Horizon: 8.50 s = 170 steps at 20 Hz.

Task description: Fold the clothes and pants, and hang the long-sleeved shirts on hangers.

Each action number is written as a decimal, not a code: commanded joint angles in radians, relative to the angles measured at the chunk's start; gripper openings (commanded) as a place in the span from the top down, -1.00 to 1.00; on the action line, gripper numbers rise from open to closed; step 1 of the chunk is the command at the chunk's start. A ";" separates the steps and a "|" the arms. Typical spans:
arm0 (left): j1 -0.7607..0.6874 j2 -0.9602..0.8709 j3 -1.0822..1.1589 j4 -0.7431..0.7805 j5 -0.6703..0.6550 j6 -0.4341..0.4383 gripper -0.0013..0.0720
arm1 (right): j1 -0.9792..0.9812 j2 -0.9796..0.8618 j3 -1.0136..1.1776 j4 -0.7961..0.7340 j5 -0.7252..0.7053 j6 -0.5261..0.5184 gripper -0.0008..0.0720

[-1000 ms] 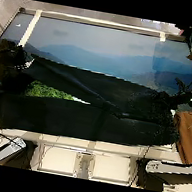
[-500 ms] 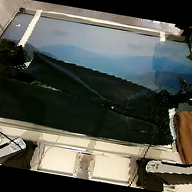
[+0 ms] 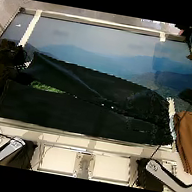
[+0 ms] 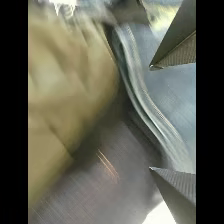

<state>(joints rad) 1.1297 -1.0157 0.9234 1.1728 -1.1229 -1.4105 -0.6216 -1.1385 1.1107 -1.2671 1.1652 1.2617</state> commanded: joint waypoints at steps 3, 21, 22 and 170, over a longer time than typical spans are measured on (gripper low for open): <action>0.303 0.063 -0.304 -0.143 -0.084 0.181 -0.93 | -0.239 0.179 -0.267 0.156 0.047 -0.105 -0.56; 0.231 -0.223 -0.402 -0.433 -0.005 0.582 0.94 | -0.253 0.185 -0.305 0.310 0.127 -0.127 -0.56; 0.213 -0.223 -0.400 -0.433 -0.020 0.581 0.93 | -0.253 0.185 -0.293 0.308 0.136 -0.127 -0.56; -1.192 -0.520 0.824 -0.058 -0.155 0.163 0.94 | 1.217 -0.719 0.367 0.648 -0.794 0.298 -0.12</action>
<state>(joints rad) -0.0795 -1.5471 1.7473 1.1114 -1.2587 -1.2518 0.5255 -1.8248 1.4769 -0.6369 0.5354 1.5558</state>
